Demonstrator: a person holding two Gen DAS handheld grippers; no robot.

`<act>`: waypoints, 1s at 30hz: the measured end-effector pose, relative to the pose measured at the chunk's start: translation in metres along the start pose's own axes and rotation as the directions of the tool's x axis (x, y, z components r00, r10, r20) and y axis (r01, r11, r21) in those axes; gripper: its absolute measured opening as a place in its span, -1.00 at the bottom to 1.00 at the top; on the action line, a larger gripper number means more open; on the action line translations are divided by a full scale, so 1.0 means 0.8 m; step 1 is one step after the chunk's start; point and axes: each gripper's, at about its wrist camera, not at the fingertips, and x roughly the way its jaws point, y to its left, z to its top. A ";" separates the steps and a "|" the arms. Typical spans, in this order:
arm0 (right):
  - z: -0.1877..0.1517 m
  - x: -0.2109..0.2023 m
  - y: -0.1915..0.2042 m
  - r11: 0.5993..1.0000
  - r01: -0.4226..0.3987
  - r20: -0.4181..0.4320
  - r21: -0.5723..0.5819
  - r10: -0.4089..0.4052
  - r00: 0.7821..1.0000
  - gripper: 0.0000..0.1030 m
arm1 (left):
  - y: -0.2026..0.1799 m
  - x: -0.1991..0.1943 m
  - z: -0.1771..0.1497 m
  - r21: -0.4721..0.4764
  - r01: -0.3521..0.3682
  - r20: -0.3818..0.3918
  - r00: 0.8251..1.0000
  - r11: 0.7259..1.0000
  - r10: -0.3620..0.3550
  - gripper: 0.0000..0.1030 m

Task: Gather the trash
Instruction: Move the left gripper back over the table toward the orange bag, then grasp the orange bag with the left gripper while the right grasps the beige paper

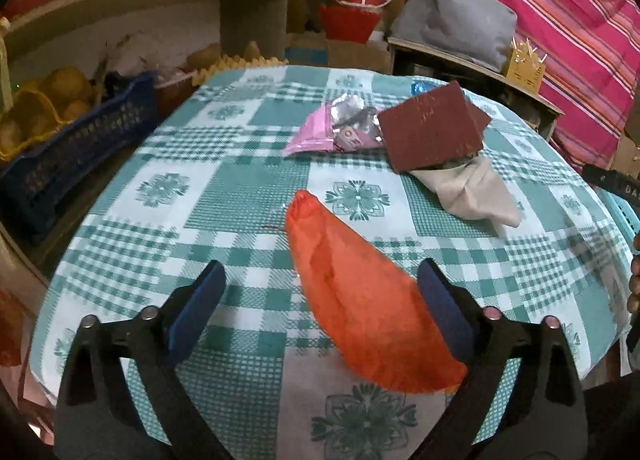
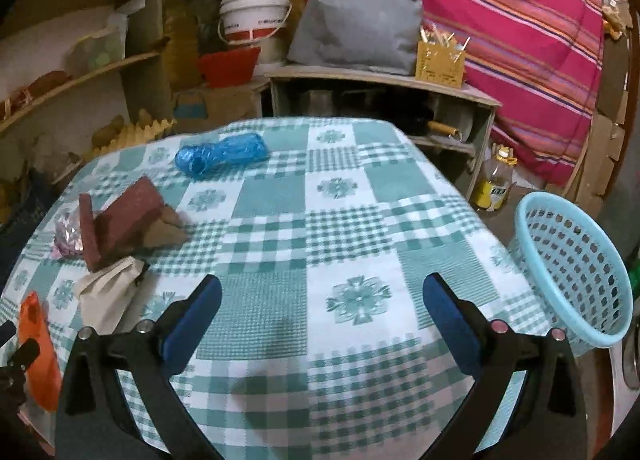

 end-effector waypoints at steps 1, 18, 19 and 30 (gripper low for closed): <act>-0.001 0.003 0.005 1.000 -0.002 -0.010 -0.010 0.002 1.000 0.91 | 0.000 0.001 0.001 -0.005 0.006 -0.002 1.000 1.000 -0.006 0.62; -0.013 0.001 0.084 0.974 -0.201 -0.068 -0.107 0.194 0.979 0.90 | -0.003 0.004 0.040 -0.012 0.059 0.031 0.998 0.998 -0.058 -0.89; -0.013 0.001 0.090 0.972 -0.206 -0.069 -0.114 0.200 0.977 0.90 | -0.005 0.000 0.045 -0.001 0.048 0.048 0.998 0.999 -0.048 -0.89; -0.016 0.027 0.152 0.959 -0.237 -0.141 -0.154 0.216 0.966 0.89 | 0.023 -0.021 0.074 -0.004 -0.039 0.145 0.989 0.999 0.039 -0.89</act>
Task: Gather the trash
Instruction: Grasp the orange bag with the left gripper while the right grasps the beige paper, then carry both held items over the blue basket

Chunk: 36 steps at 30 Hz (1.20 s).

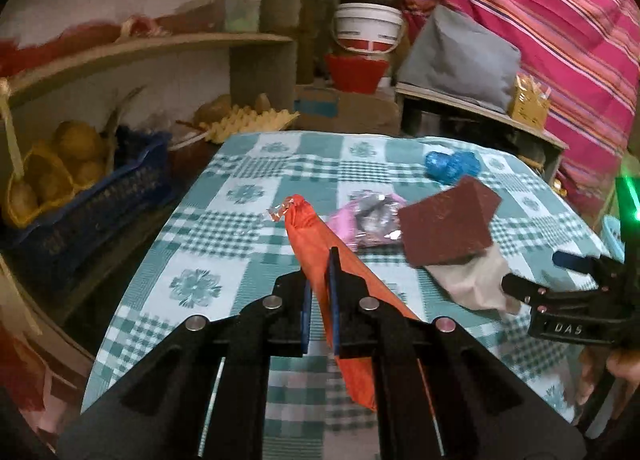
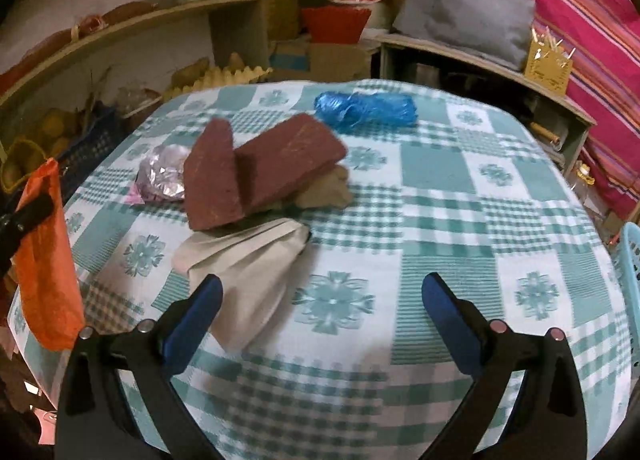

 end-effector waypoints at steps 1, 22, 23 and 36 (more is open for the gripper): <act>0.000 0.003 0.003 1.000 -0.001 -0.007 -0.003 0.001 1.000 0.89 | 0.007 0.002 0.000 -0.014 -0.007 -0.005 1.000 1.000 0.007 -0.89; -0.005 0.006 0.005 0.990 -0.086 -0.050 -0.109 0.081 0.995 -0.84 | 0.000 -0.001 0.005 -0.019 -0.027 0.015 1.000 0.999 0.027 -0.89; -0.005 0.001 -0.003 0.991 -0.080 -0.042 -0.108 0.076 0.996 -0.85 | -0.002 -0.002 0.006 -0.021 -0.025 0.018 1.000 0.999 0.025 -0.89; 0.005 -0.056 -0.127 1.000 -0.002 0.054 -0.007 0.003 0.999 -0.88 | -0.058 -0.017 0.026 -0.017 0.047 0.064 0.997 0.999 -0.046 -0.89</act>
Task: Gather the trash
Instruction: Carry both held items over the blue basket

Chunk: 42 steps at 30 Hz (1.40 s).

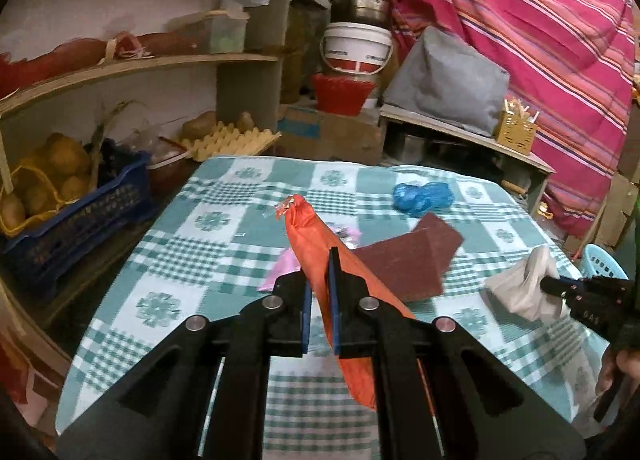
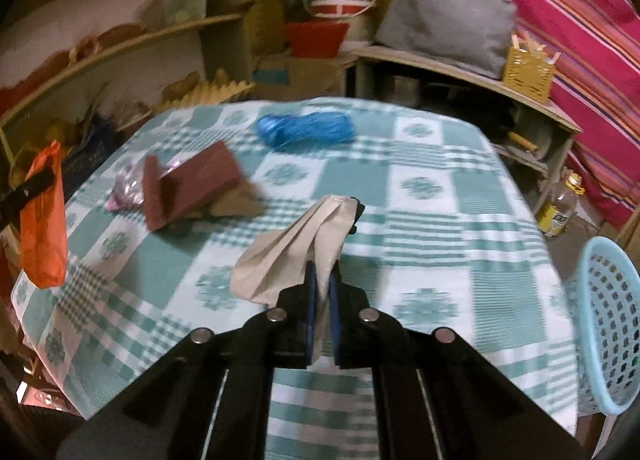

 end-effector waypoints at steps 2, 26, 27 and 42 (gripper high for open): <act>-0.001 -0.006 -0.019 1.000 0.011 0.012 0.024 -0.011 1.000 -0.88 | -0.015 0.000 0.002 0.008 0.014 0.003 1.000 1.000 -0.014 -0.89; -0.026 -0.082 -0.202 0.969 0.108 0.104 0.222 -0.134 0.986 -0.88 | -0.172 0.023 0.012 0.093 0.141 0.004 0.990 0.986 -0.142 -0.89; -0.028 -0.087 -0.215 0.964 0.116 0.107 0.239 -0.145 0.984 -0.88 | -0.179 0.024 0.012 0.094 0.147 0.004 0.989 0.985 -0.148 -0.89; -0.078 -0.136 -0.345 0.898 0.178 0.103 0.403 -0.238 0.966 -0.88 | -0.340 0.044 0.003 0.183 0.301 -0.027 0.953 0.936 -0.302 -0.89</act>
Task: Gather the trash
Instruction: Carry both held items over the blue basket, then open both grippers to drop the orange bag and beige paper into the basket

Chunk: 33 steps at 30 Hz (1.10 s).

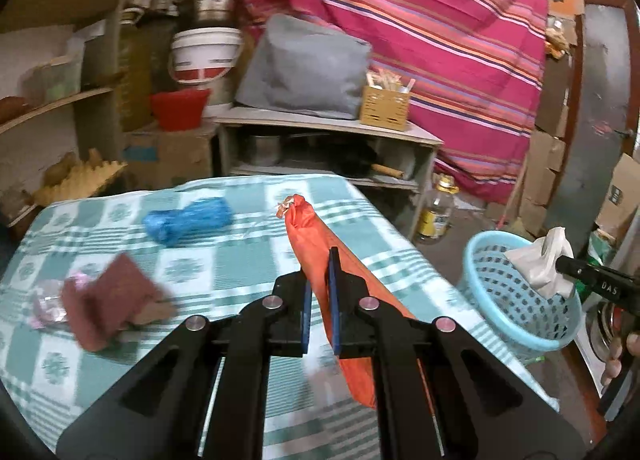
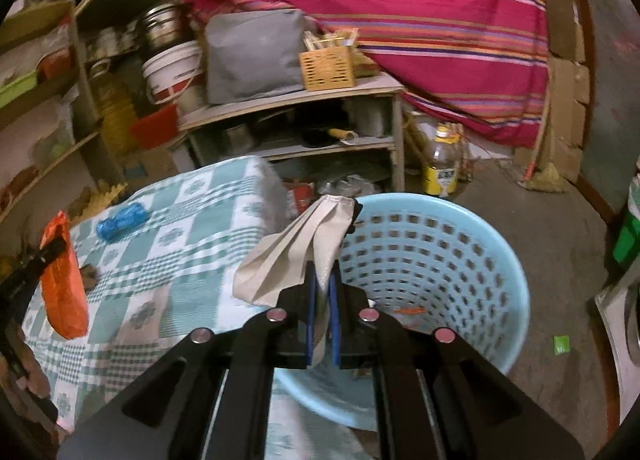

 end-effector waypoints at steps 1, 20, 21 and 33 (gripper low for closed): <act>0.000 -0.001 -0.009 1.000 0.012 0.001 0.008 -0.012 1.000 -0.88 | -0.009 0.004 0.001 0.005 0.009 0.000 1.000 1.000 -0.009 -0.89; -0.003 0.001 -0.101 0.980 0.198 -0.003 0.026 -0.198 0.980 -0.88 | -0.193 0.097 0.003 0.123 0.185 -0.019 0.983 0.975 -0.184 -0.81; -0.003 0.003 -0.102 0.979 0.202 -0.006 0.027 -0.201 0.979 -0.88 | -0.198 0.101 0.003 0.122 0.189 -0.025 0.982 0.974 -0.188 -0.69; -0.005 0.016 -0.096 0.980 0.198 -0.024 0.019 -0.197 0.980 -0.88 | -0.188 0.102 -0.005 0.105 0.141 -0.025 0.990 0.984 -0.139 0.34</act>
